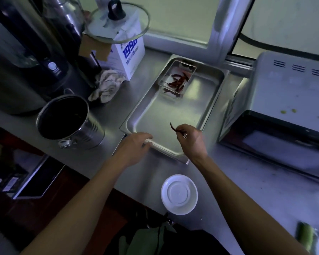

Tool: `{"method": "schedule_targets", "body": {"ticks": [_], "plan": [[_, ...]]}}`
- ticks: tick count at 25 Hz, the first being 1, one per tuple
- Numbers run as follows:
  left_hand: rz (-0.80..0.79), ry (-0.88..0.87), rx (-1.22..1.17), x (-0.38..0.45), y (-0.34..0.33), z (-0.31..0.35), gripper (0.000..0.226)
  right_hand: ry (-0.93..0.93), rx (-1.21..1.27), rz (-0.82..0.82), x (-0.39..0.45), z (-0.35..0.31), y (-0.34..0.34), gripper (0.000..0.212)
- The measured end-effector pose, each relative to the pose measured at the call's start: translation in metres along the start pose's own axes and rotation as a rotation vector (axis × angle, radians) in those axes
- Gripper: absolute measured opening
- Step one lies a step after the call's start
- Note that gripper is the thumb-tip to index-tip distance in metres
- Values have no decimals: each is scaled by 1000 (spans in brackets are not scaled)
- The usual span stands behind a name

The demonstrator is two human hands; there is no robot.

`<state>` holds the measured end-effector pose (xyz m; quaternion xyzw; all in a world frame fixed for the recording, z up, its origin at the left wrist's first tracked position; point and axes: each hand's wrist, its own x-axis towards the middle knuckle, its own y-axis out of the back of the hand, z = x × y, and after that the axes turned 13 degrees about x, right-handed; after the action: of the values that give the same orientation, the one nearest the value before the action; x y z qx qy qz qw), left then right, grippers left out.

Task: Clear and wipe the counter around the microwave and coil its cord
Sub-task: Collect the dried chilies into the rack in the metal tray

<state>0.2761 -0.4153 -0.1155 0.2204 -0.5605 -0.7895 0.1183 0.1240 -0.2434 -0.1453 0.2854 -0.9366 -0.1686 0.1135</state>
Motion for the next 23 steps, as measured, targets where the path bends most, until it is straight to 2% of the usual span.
{"method": "schedule_targets", "body": {"ticks": [4,10,19,23], "plan": [[-63,-94,20,27,-12,10,31,-57,-16,111,2,24,21,16],[-116,-226,50,85,-13,17,34,-83,-70,179,30,25,29,17],[-102,-235,-87,202,20,-8,32,-121,-153,86,146,20,4,14],[-113,-233,-65,250,29,-16,34,-144,-160,78,198,31,-16,11]]}}
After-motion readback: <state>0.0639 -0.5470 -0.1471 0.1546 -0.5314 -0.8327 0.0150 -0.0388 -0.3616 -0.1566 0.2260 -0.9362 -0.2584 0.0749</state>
